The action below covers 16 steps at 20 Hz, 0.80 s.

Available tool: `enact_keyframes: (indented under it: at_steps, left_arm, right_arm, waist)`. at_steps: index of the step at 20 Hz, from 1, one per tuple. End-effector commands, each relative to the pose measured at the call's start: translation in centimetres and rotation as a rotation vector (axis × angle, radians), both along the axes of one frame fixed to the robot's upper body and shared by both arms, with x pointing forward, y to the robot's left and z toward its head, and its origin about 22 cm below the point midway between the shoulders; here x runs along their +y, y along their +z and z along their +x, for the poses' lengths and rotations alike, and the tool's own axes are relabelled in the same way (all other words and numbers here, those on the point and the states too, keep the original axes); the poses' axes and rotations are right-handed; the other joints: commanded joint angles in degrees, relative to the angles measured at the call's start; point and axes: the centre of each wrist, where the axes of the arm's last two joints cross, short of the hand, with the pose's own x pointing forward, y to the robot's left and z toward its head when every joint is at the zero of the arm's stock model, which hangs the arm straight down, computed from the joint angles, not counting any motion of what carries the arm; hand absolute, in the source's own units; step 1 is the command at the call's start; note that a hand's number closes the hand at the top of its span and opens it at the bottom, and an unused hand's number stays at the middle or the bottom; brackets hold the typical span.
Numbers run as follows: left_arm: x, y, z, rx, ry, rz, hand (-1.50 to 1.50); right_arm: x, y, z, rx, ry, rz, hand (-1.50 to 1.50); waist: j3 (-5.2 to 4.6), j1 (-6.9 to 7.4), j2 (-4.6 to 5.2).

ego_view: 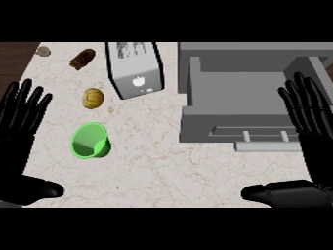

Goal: Pick up the cup, place it into the drawer and close the drawer

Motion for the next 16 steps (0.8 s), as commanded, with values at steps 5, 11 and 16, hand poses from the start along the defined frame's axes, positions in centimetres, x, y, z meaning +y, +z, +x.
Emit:
enact_keyframes:
  at_steps: [5, 11, 16]
  left_arm:
    - [1.6, -3.9, 2.8, 0.097, 0.055, 0.057, -1.50]
    - [3.1, -9.5, 2.9, 0.153, 0.072, 0.066, -1.50]
    - [6.3, -13.0, 3.2, 0.203, 0.123, 0.073, -1.50]
  right_arm:
    - [-0.8, 0.4, 1.8, 0.034, 0.012, 0.001, -1.50]
    - [-1.0, -0.1, 3.2, -0.016, 0.030, -0.018, -1.50]
    - [-3.5, 1.0, 3.5, -0.010, 0.029, -0.009, -1.50]
  waist:
    - [0.02, -0.11, -0.08]
    - [0.01, -0.11, -0.03]
    - [-0.02, -0.59, 0.07]
